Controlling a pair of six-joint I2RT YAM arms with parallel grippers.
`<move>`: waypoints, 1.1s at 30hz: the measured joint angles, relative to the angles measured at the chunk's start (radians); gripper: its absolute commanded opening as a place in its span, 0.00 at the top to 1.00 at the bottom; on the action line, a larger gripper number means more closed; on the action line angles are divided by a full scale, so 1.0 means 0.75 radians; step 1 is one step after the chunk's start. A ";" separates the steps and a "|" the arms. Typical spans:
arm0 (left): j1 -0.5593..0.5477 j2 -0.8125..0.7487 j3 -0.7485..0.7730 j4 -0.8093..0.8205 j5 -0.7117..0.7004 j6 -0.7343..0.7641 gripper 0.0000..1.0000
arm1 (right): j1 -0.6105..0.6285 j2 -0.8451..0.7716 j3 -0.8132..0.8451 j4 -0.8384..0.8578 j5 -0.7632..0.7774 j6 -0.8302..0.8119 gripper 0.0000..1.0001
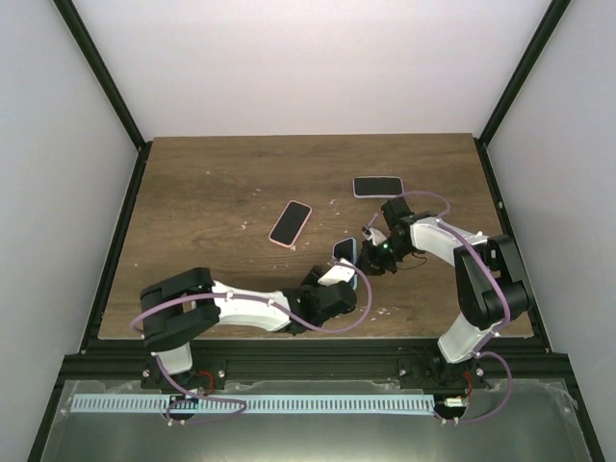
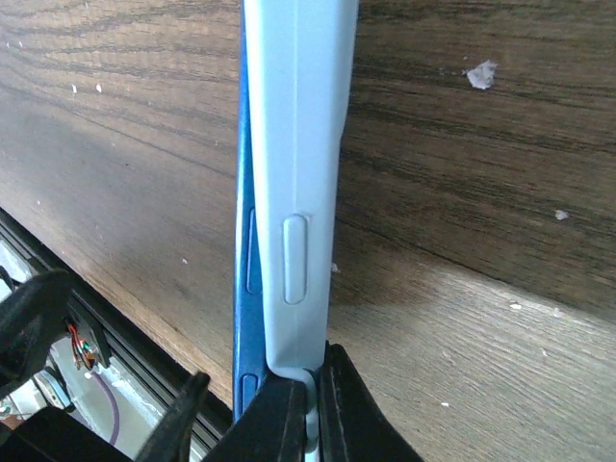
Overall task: Take the phone out of the phone case
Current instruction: Remove the phone case from the phone.
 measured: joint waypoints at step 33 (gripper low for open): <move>-0.030 0.058 0.091 0.055 0.129 -0.007 0.43 | 0.000 0.000 -0.001 -0.004 -0.012 -0.001 0.99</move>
